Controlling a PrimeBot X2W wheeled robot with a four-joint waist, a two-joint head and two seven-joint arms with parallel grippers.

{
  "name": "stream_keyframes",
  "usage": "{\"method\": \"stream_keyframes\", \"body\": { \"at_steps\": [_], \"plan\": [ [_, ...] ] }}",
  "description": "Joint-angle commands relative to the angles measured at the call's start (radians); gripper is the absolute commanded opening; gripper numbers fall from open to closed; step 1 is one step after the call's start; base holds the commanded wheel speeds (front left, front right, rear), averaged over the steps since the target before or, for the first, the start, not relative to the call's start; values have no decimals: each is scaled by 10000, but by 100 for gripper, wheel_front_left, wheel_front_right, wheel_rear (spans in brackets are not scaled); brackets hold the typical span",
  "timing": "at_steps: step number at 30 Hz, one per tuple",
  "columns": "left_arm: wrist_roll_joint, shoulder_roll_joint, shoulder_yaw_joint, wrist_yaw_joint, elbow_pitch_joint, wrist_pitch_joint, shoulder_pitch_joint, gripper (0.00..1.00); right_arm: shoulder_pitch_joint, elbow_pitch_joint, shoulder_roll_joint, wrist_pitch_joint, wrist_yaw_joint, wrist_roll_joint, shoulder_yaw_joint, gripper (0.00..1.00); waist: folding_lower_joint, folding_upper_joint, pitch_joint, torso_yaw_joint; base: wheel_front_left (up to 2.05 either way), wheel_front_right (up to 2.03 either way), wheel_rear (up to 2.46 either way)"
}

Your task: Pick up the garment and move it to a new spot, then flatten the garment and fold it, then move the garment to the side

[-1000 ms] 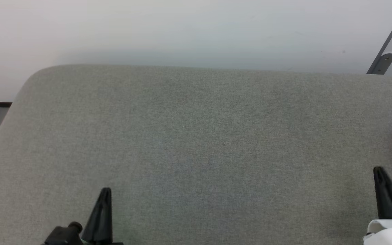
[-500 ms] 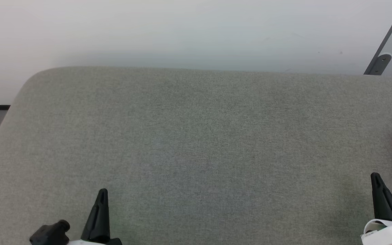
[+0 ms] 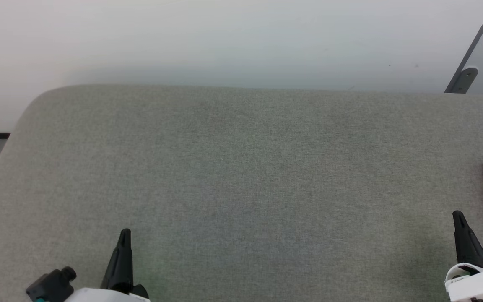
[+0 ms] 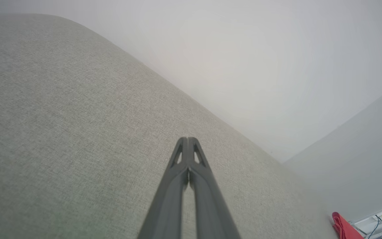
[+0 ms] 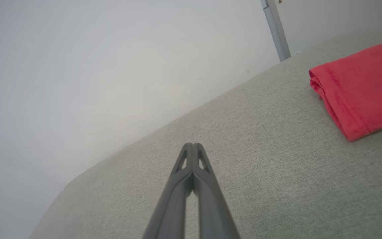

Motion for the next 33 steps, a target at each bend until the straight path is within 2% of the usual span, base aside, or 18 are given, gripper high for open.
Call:
{"method": "stream_keyframes", "body": {
  "at_steps": [1,33],
  "plan": [
    [-445,89,14,-12,-75,69,-250,0,-222,-68,-8,81,-4,426,-102,0,0,-1,-9,-10,0,0,0],
    [-4423,126,149,-27,384,1048,-790,0,-589,396,546,981,-8,3994,-258,0,0,-1,-157,-183,0,0,0]
  ]
}}
